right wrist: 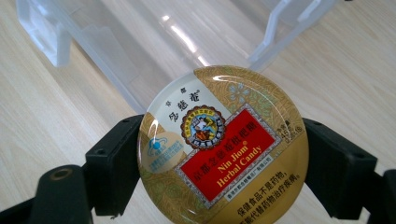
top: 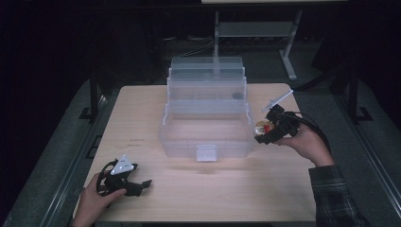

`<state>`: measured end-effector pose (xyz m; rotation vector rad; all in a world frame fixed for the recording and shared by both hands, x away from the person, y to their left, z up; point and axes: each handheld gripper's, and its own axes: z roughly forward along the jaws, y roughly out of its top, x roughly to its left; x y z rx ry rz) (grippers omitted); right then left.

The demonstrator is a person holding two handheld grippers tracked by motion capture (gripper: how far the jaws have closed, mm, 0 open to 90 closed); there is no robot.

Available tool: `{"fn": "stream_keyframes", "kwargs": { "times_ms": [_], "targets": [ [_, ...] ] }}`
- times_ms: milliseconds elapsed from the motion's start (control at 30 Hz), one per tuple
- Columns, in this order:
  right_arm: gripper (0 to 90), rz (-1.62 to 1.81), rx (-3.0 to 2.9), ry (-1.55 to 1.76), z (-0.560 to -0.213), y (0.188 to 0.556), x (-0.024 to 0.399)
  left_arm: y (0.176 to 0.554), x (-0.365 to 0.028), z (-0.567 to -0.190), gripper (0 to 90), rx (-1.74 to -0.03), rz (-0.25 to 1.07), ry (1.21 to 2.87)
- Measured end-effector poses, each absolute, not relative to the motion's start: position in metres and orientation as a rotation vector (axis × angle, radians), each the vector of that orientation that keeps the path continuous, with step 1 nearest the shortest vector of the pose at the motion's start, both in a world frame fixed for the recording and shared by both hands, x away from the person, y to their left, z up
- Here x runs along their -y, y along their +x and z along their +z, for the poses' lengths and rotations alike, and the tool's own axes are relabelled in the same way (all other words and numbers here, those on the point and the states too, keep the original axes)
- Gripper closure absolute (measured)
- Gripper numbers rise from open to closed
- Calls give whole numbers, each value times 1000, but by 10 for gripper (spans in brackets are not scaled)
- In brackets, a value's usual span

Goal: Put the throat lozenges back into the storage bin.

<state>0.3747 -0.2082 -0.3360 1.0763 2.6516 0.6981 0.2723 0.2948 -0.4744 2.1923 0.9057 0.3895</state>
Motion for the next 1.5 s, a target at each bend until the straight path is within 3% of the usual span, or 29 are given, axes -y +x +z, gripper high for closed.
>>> {"fn": "stream_keyframes", "kwargs": {
  "times_ms": [1500],
  "targets": [
    [195, 746, -2696, 1017, -346, 407, 147, 272, -295, -474, 119, -907, 388, 2191]
  ]
}}
